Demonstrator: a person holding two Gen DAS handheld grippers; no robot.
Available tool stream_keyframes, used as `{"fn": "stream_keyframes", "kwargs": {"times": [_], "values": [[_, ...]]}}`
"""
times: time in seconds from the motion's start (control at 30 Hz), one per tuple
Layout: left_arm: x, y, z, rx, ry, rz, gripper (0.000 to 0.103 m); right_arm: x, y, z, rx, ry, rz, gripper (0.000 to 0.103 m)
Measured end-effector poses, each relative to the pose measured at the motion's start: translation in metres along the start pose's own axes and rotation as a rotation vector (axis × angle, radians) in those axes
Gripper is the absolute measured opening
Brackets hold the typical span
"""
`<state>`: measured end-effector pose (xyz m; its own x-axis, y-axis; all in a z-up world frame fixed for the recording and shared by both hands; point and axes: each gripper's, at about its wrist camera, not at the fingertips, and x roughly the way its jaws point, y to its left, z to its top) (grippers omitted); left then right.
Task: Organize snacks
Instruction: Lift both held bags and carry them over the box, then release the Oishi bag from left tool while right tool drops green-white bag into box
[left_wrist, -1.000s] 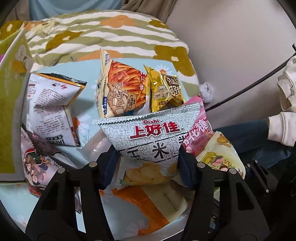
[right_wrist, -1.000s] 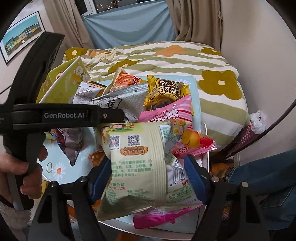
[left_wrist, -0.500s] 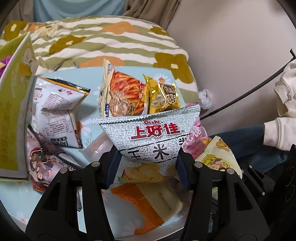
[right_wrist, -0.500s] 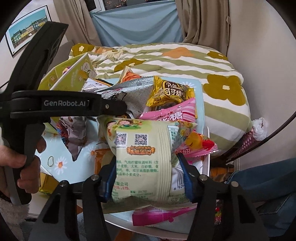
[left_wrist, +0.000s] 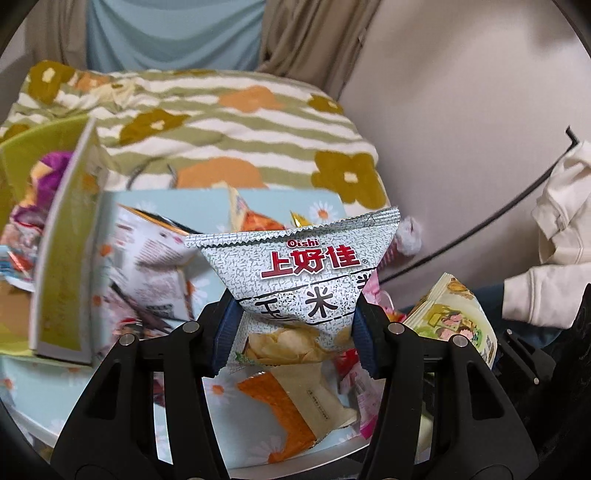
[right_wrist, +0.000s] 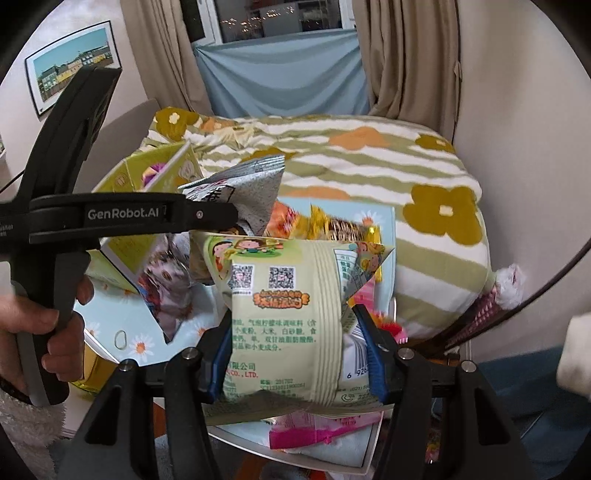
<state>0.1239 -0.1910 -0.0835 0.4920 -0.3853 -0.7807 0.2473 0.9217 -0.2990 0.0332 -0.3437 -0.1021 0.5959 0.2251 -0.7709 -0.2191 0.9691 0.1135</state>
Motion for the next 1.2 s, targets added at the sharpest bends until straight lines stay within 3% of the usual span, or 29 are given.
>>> {"fn": "stream_keyframes", "kwargs": {"times": [0.23, 0.4, 0.57, 0.93, 1.2], "values": [[-0.051, 0.036, 0.013, -0.07, -0.088, 0.065, 0.053, -0.011, 0.025, 0.038, -0.097, -0.067, 0.073, 0.055], [-0.093, 0.085, 0.021, -0.138, -0.161, 0.143, 0.053, -0.007, 0.062, 0.07, -0.154, -0.107, 0.154, 0.055], [-0.123, 0.148, 0.021, -0.19, -0.183, 0.224, 0.053, 0.0, 0.118, 0.101, -0.253, -0.144, 0.202, 0.055], [-0.14, 0.292, 0.0, -0.288, -0.116, 0.375, 0.053, 0.059, 0.219, 0.147, -0.22, -0.072, 0.308, 0.055], [-0.11, 0.331, -0.01, -0.245, -0.042, 0.365, 0.053, 0.112, 0.273, 0.163, -0.181, 0.007, 0.272, 0.055]]}}
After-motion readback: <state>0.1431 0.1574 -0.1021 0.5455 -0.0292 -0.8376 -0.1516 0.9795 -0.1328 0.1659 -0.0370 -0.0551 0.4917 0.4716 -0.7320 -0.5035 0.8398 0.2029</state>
